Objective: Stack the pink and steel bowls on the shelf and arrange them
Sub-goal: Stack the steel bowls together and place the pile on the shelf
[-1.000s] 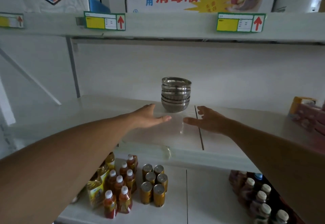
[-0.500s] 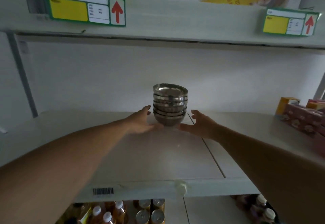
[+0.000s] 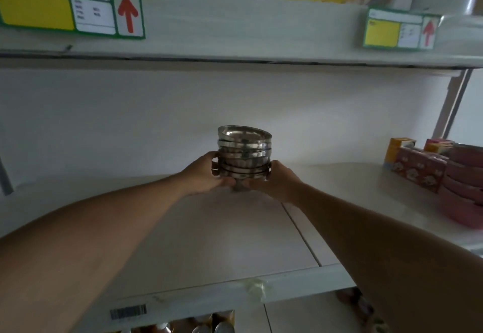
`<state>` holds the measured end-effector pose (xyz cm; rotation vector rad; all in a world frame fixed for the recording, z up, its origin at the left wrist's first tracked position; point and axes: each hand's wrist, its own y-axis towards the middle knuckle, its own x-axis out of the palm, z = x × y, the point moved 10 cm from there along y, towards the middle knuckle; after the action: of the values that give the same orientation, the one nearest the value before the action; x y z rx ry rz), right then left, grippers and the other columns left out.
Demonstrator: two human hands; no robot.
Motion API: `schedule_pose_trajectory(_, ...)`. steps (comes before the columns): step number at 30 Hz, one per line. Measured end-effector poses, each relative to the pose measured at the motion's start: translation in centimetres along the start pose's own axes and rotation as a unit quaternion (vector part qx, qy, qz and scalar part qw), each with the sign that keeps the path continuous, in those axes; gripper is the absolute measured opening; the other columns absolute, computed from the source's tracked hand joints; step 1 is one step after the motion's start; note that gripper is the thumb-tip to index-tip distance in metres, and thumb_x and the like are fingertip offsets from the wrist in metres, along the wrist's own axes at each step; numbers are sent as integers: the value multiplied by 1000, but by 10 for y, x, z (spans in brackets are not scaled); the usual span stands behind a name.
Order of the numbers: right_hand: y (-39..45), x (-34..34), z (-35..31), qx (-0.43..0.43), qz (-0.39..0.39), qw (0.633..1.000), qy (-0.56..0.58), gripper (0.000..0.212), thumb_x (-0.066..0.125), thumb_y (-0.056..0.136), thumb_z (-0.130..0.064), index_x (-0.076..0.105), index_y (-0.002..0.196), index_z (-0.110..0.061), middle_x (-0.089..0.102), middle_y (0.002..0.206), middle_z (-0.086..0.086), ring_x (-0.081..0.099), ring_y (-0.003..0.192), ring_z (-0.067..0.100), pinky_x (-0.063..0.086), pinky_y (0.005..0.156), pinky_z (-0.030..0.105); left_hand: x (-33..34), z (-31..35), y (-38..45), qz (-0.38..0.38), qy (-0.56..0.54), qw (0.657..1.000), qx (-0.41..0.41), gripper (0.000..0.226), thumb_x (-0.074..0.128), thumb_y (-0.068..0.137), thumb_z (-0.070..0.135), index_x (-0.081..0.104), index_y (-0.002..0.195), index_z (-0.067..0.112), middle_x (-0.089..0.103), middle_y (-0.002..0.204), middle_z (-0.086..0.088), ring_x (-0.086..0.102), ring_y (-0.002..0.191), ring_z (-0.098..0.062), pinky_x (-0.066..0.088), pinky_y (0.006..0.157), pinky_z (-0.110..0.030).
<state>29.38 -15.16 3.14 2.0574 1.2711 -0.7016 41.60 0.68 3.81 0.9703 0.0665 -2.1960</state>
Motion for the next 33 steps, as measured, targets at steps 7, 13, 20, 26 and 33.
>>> schedule_pose_trajectory(7, -47, -76, 28, -22, 33, 999, -32, 88, 76, 50, -91, 75, 121, -40, 77, 108, -19, 70, 102, 3, 58, 93, 32, 63, 59, 18, -45, -27, 998, 29, 141, 97, 40, 81, 48, 157, 20, 71, 137, 1, 71, 125, -18, 58, 111, -48)
schedule_pose_trajectory(13, -94, -139, 74, 10, 70, 995, -70, 80, 69, 50, -95, 72, 112, -44, 74, 100, -21, 67, 96, 1, 51, 74, 17, 138, 108, 32, -78, -91, 991, 54, 151, 97, 29, 85, 47, 156, 21, 73, 134, -1, 73, 123, -20, 57, 112, -50)
schedule_pose_trajectory(20, -120, -180, 148, 97, 71, 990, -74, 63, 85, 79, -54, 68, 129, -21, 74, 116, -4, 68, 108, 17, 59, 89, 31, 200, 153, 36, -90, -91, 990, 55, 119, 106, 62, 44, 43, 160, 17, 73, 133, -3, 72, 123, -21, 56, 114, -48)
schedule_pose_trajectory(26, -129, -189, 184, 156, 91, 983, -39, 68, 90, 70, -54, 52, 120, -27, 66, 116, -6, 63, 100, 12, 50, 76, 23, 218, 160, 37, -70, -80, 993, 48, 101, 100, 78, 27, 42, 161, 18, 71, 135, -1, 71, 124, -17, 55, 114, -44)
schedule_pose_trajectory(33, -129, -185, 183, 127, 90, 988, 4, 78, 87, 65, -65, 48, 123, -30, 60, 109, -14, 59, 102, 13, 44, 70, 23, 222, 155, 34, -84, -27, 996, 17, 118, 97, 80, 43, 27, 172, 21, 56, 161, -5, 56, 148, -22, 47, 122, -42)
